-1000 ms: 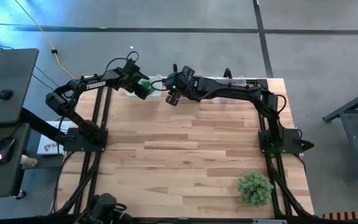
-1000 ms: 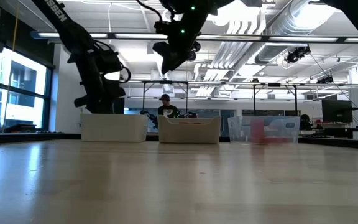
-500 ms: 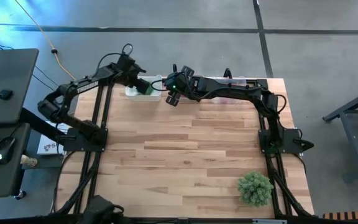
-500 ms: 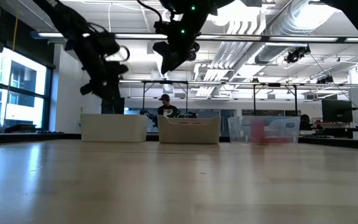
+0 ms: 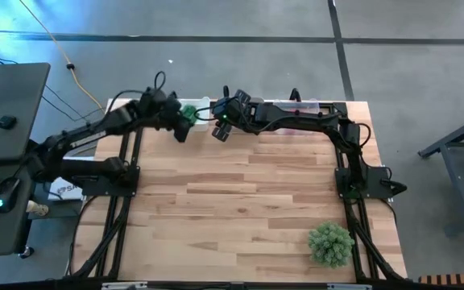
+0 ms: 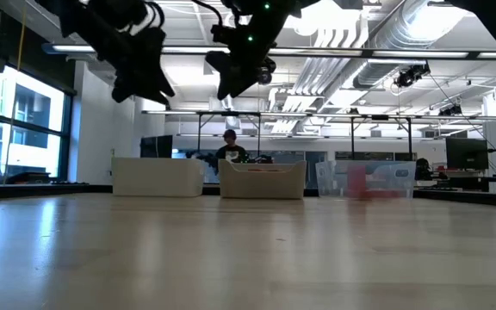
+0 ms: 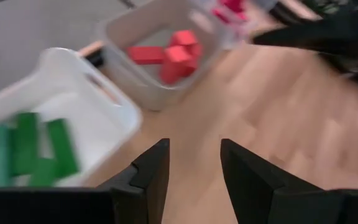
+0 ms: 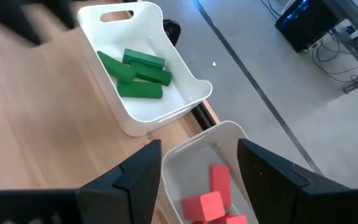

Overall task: Sort & place blocks by color
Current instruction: Return to Home Position

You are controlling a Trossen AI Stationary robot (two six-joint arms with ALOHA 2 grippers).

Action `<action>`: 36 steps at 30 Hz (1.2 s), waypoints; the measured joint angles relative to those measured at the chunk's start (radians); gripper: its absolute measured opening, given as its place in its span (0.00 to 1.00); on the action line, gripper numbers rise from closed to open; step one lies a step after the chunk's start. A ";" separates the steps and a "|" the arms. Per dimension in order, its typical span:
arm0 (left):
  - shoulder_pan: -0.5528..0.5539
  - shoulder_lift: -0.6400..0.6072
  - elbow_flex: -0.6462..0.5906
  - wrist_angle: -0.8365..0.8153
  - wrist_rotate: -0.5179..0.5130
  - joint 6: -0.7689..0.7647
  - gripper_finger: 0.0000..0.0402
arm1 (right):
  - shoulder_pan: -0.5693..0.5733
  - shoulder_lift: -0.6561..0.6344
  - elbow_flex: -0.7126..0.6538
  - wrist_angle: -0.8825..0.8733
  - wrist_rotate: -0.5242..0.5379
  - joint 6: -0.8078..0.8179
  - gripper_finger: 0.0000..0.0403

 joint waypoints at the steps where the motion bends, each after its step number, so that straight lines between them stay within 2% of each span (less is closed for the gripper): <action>1: -0.028 -0.029 -0.022 0.015 -0.002 -0.021 0.33 | 0.002 0.000 0.000 0.000 0.000 0.010 0.50; 8: -0.181 -0.238 -0.184 0.095 -0.006 -0.098 0.33 | 0.008 0.001 0.010 0.003 -0.018 0.033 0.50; 15: -0.290 -0.458 -0.313 0.100 -0.016 -0.152 0.33 | 0.023 0.001 0.011 0.004 -0.050 0.035 0.50; 26: -0.453 -0.758 -0.495 0.164 -0.162 -0.184 0.33 | 0.099 0.001 0.129 -0.008 -0.051 0.035 0.50; 36: -0.570 -0.921 -0.632 0.262 -0.247 -0.184 0.33 | 0.156 0.000 0.263 -0.117 -0.053 0.035 0.50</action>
